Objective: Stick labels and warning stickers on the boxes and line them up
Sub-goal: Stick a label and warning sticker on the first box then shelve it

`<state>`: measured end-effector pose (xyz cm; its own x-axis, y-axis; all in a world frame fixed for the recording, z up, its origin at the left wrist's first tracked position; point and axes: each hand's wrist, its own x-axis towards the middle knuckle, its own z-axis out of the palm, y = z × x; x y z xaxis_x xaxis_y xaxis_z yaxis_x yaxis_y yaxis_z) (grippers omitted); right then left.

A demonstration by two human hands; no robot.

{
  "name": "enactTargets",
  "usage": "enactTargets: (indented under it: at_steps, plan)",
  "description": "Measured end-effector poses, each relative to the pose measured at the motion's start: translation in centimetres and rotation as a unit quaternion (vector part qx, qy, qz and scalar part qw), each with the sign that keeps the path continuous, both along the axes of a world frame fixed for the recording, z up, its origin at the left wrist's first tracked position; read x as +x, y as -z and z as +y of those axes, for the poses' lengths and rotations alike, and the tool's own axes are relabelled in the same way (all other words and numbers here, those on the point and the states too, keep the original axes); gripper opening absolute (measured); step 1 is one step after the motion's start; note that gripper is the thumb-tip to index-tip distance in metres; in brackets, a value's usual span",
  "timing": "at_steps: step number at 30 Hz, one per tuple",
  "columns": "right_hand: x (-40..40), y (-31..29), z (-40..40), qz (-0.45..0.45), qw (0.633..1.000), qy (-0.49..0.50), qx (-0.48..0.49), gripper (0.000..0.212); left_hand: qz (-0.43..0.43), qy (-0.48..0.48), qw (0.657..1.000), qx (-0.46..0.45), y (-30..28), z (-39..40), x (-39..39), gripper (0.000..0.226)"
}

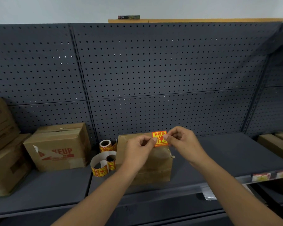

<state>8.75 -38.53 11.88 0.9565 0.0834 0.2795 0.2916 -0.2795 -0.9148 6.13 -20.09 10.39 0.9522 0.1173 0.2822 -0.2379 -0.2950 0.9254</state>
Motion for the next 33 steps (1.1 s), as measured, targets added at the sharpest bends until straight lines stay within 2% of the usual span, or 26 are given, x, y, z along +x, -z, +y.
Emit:
enactTargets:
  at_steps: [4,8,14,33]
  plan:
    - [0.2,0.8,-0.1,0.019,1.000,0.012,-0.017,0.011,0.029,-0.011,1.000,0.000,0.4,0.5,0.9,0.028]
    - [0.5,1.4,-0.1,0.026,0.999,0.009,-0.038,0.013,0.059,0.009,0.997,0.053,0.7,0.6,1.3,0.014]
    - [1.3,2.2,-0.4,0.050,0.995,0.015,-0.080,0.013,0.082,0.017,0.990,0.115,1.9,0.1,1.9,0.004]
    - [2.3,4.2,-0.3,0.094,0.988,0.034,-0.114,0.011,0.137,0.006,0.972,0.192,3.6,0.0,3.8,0.012]
